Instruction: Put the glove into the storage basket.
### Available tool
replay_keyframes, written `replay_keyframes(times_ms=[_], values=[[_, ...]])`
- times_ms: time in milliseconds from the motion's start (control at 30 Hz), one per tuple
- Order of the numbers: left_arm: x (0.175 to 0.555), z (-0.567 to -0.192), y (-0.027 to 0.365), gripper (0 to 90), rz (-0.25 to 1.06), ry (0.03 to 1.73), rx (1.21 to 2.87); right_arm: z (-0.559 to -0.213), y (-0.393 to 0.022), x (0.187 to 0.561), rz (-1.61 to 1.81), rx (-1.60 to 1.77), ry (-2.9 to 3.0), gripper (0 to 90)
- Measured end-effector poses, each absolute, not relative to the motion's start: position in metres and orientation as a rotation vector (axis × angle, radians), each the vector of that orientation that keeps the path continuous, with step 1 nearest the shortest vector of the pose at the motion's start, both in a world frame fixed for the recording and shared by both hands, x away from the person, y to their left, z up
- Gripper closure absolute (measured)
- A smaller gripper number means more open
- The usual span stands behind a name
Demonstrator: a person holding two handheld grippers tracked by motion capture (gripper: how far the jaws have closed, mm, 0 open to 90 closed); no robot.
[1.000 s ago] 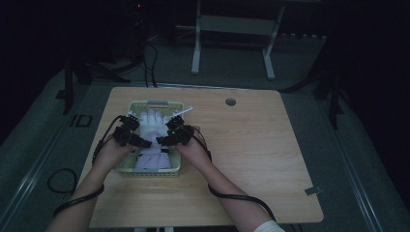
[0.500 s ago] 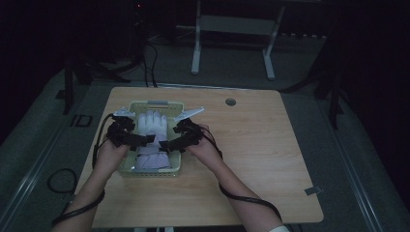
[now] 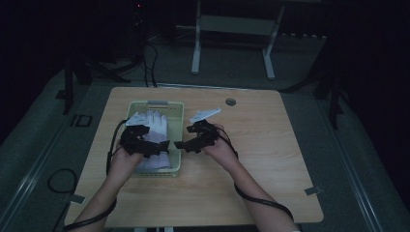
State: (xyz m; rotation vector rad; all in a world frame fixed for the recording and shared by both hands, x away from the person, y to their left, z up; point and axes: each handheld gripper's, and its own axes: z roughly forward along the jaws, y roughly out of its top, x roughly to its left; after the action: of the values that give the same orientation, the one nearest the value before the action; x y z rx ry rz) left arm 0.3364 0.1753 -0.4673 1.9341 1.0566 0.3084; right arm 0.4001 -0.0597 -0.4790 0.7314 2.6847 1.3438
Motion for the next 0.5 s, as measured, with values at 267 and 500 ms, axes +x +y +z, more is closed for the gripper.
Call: replay_keyframes(times_ms=[267, 500], values=[[0.332, -0.467, 0.151, 1.7, 0.287, 0.999, 1.94, -0.479, -0.089, 0.399, 1.349, 0.781, 2.656, 14.4], [0.323, -0.466, 0.123, 1.7, 0.294, 0.935, 1.924, -0.48, -0.112, 0.395, 1.333, 0.789, 2.642, 14.4]])
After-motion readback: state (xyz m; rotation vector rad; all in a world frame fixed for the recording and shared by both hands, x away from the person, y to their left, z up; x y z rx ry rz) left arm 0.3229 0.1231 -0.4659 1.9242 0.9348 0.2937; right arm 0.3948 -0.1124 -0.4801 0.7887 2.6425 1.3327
